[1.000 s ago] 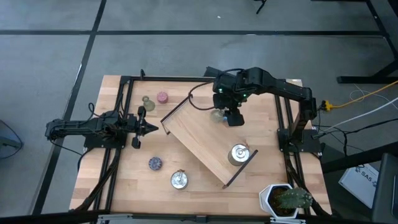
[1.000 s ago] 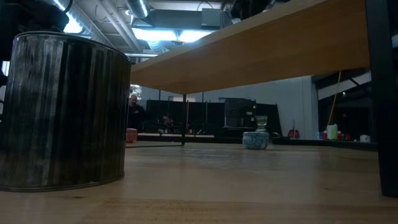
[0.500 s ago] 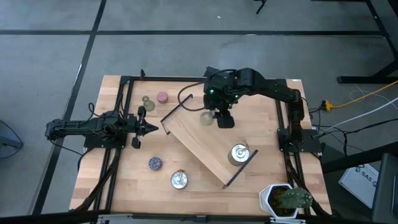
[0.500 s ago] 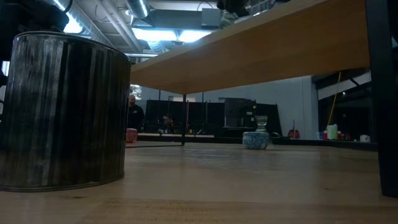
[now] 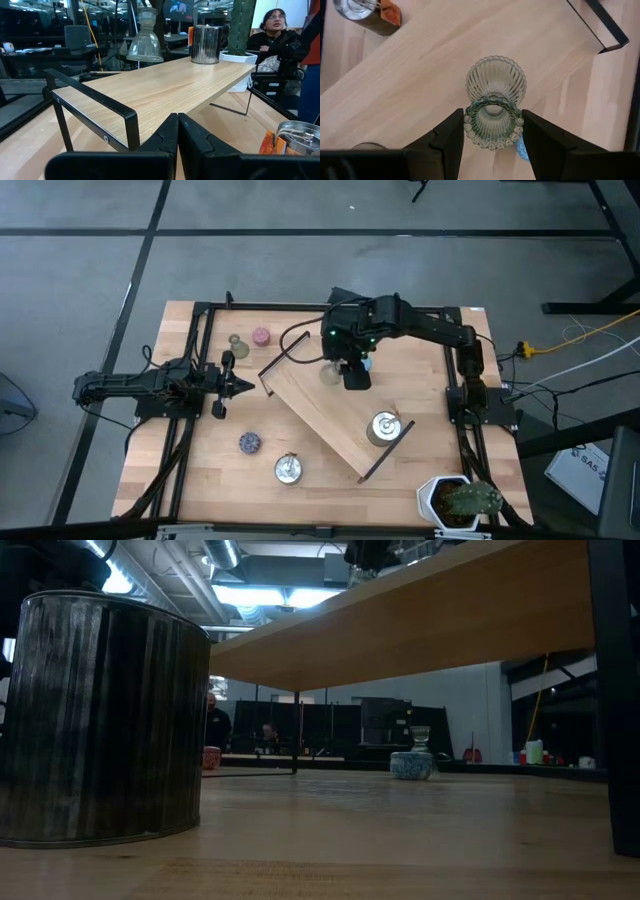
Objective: Pick & Place candle stick holders
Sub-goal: Put the right transparent candle holder on the shelf
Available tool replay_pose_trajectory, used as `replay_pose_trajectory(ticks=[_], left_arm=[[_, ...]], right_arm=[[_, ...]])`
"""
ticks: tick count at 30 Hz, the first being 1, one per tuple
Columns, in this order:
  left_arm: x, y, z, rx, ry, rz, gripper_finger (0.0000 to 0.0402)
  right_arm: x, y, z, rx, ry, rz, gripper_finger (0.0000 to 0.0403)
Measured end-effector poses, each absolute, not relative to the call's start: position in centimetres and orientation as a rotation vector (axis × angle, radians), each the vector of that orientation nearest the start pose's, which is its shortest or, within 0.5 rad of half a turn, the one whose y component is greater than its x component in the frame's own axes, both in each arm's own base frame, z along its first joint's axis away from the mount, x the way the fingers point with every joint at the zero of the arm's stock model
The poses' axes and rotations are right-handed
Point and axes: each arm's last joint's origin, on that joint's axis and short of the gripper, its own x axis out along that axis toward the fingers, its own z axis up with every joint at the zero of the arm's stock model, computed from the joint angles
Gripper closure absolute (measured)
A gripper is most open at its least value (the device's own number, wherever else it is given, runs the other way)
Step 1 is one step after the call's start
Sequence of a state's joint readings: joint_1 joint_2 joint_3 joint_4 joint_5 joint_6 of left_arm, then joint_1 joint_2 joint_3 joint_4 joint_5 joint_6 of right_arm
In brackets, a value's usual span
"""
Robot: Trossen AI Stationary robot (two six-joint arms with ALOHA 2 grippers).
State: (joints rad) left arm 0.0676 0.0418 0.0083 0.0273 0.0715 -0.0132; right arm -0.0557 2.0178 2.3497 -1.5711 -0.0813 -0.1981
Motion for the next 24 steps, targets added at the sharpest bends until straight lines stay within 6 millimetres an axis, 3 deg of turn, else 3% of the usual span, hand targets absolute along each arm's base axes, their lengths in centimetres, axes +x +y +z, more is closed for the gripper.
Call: replay_pose_trajectory(ticks=[17,24], left_arm=[[9.96,0.47,16.58,-0.014,0.006,-0.004,0.0398],[9.96,0.46,16.58,-0.014,0.006,-0.004,0.0398]], right_arm=[[37.76,-1.14,38.67,0.021,1.226,0.174,0.0222],[36.98,-0.73,39.61,-0.113,1.208,0.111,0.0222]])
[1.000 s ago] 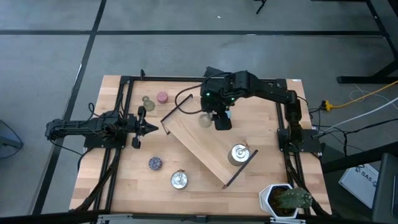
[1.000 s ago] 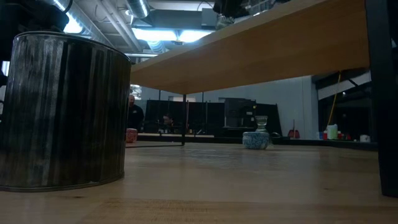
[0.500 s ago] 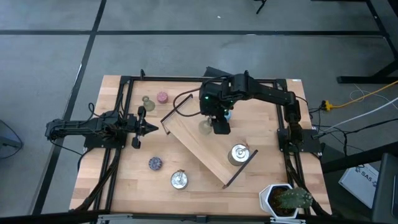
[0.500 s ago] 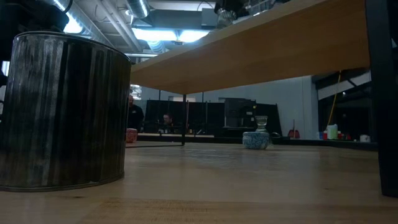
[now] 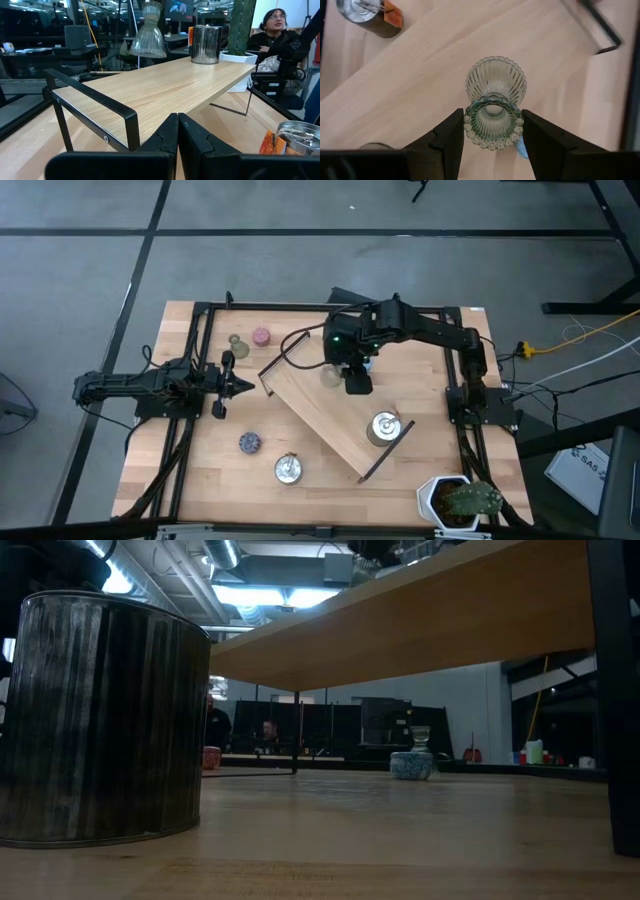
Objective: Pick & Place candle stick holders
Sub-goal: Put the right transparent candle holder on the shelf
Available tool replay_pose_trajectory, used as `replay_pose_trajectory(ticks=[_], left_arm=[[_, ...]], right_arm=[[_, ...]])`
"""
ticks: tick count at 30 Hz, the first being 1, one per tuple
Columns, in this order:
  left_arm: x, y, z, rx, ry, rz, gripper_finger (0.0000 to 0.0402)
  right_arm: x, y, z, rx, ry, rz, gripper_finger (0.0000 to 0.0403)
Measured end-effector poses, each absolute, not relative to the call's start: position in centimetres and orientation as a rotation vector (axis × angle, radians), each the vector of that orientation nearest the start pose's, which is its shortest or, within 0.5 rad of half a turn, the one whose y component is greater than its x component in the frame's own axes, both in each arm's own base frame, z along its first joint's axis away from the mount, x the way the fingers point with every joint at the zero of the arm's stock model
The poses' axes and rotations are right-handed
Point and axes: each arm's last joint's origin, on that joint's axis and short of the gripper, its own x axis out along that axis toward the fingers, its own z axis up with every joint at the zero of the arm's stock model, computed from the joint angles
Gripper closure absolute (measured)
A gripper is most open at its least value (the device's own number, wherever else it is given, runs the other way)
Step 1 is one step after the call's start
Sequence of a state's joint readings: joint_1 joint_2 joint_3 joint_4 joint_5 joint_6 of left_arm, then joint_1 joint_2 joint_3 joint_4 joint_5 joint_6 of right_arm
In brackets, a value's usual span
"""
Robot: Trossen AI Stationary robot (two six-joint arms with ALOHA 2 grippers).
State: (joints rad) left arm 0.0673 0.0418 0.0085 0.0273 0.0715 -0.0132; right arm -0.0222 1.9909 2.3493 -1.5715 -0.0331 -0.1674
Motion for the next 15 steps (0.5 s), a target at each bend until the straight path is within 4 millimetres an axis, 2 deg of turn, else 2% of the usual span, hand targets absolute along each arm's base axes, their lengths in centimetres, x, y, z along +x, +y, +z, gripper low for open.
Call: replay_pose_trajectory(ticks=[15], left_arm=[[10.0,0.5,16.6,-0.014,0.006,-0.004,0.0398]], right_arm=[[37.1,0.4,40.5,-0.146,1.112,0.126,0.0223]])
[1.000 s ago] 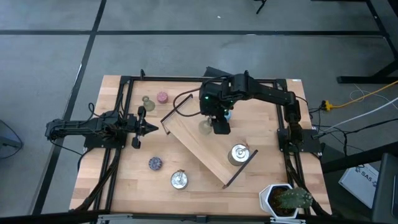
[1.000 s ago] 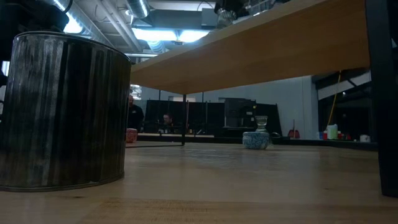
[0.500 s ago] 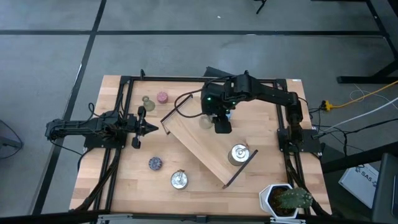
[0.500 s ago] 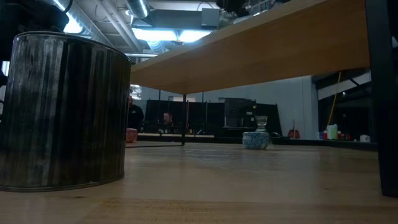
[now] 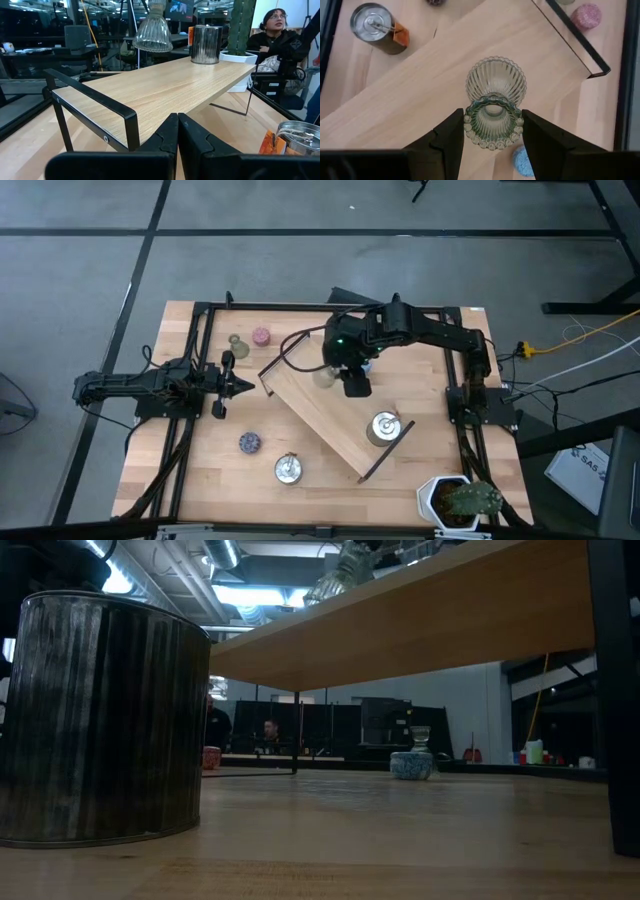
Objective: Pick & Place candle stick holders
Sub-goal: Put the right transparent candle holder on the shelf
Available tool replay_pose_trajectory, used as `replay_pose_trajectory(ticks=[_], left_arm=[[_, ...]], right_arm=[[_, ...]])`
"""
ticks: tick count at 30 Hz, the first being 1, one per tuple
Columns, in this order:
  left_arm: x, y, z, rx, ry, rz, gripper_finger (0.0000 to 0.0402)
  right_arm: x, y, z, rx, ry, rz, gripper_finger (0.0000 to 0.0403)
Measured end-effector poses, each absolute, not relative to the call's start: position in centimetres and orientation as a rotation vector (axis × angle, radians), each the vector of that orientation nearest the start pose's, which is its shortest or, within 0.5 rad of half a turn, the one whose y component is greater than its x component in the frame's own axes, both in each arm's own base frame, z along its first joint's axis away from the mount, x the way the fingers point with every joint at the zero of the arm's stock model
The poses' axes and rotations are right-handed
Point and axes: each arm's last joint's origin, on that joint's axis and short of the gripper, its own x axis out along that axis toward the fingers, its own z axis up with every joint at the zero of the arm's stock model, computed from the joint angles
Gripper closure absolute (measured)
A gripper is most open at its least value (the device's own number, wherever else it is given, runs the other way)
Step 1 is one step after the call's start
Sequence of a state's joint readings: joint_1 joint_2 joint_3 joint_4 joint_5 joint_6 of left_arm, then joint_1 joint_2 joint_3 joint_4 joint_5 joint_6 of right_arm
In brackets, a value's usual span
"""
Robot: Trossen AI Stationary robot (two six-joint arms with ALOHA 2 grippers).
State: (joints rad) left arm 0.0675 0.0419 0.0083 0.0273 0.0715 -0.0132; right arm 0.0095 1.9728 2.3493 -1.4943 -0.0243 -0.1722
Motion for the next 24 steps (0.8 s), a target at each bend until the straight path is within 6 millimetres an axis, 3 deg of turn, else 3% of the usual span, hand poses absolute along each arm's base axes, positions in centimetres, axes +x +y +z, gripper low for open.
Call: replay_pose_trajectory(ticks=[13,24], left_arm=[[10.0,0.5,16.6,-0.014,0.006,-0.004,0.0398],[10.0,0.5,16.6,-0.014,0.006,-0.004,0.0398]], right_arm=[[37.2,1.7,40.6,-0.175,1.103,0.142,0.0224],[35.4,1.4,42.1,-0.2,1.01,0.108,0.0224]])
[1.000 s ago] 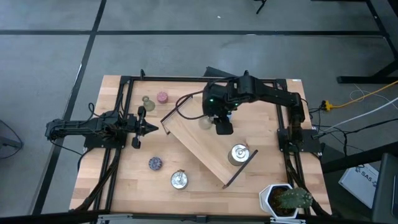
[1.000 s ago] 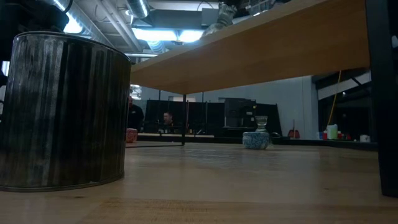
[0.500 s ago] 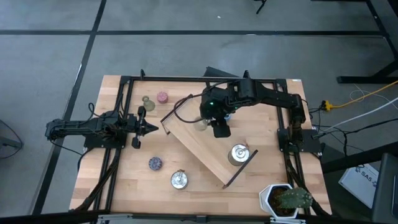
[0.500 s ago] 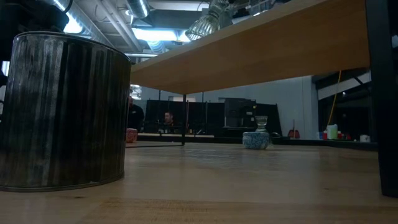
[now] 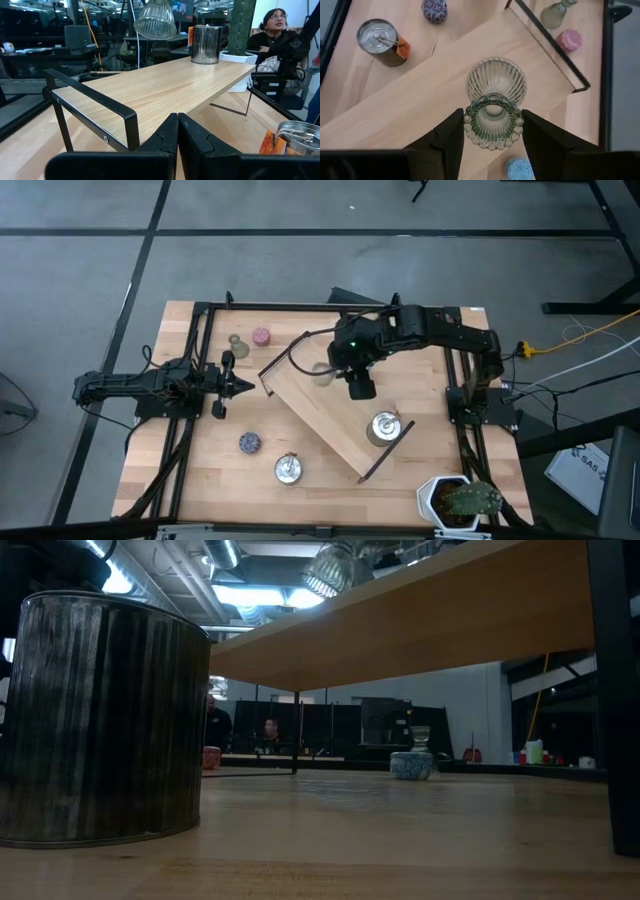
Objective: Pick & Place candle stick holders
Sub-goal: Put the right transparent candle holder on the shelf
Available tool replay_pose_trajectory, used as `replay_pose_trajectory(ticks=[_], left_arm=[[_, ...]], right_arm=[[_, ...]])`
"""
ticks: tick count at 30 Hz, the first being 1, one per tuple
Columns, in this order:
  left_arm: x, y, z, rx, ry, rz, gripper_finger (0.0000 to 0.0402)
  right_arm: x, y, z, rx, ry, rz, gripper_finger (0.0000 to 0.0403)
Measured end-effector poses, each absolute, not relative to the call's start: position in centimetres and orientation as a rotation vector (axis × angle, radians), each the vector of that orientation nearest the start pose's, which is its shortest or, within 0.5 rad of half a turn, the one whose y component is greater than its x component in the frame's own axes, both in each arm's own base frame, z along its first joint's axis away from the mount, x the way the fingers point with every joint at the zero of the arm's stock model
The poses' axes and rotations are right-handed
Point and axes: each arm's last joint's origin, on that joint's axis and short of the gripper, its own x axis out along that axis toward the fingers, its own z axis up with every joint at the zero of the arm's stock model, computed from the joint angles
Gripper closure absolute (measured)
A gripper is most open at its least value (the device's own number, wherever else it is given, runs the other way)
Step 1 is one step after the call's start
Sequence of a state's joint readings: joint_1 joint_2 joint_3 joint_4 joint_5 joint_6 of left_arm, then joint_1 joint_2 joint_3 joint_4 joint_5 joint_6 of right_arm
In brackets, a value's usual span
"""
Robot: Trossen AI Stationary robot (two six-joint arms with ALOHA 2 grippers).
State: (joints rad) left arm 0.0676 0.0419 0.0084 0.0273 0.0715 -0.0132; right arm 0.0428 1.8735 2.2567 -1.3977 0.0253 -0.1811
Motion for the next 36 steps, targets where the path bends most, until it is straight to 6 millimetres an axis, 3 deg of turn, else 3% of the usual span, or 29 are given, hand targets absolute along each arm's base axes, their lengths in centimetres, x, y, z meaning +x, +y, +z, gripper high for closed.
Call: replay_pose_trajectory(ticks=[6,14,36], left_arm=[[10.0,0.5,16.6,-0.013,0.006,-0.004,0.0398],[10.0,0.5,16.6,-0.014,0.007,-0.004,0.0398],[10.0,0.5,16.6,-0.014,0.007,-0.004,0.0398]], right_arm=[[33.8,1.0,43.5,-0.179,0.98,0.088,0.0224],[33.2,0.1,43.5,-0.151,1.009,0.091,0.0224],[33.1,-0.6,43.4,-0.131,1.026,0.077,0.0224]])
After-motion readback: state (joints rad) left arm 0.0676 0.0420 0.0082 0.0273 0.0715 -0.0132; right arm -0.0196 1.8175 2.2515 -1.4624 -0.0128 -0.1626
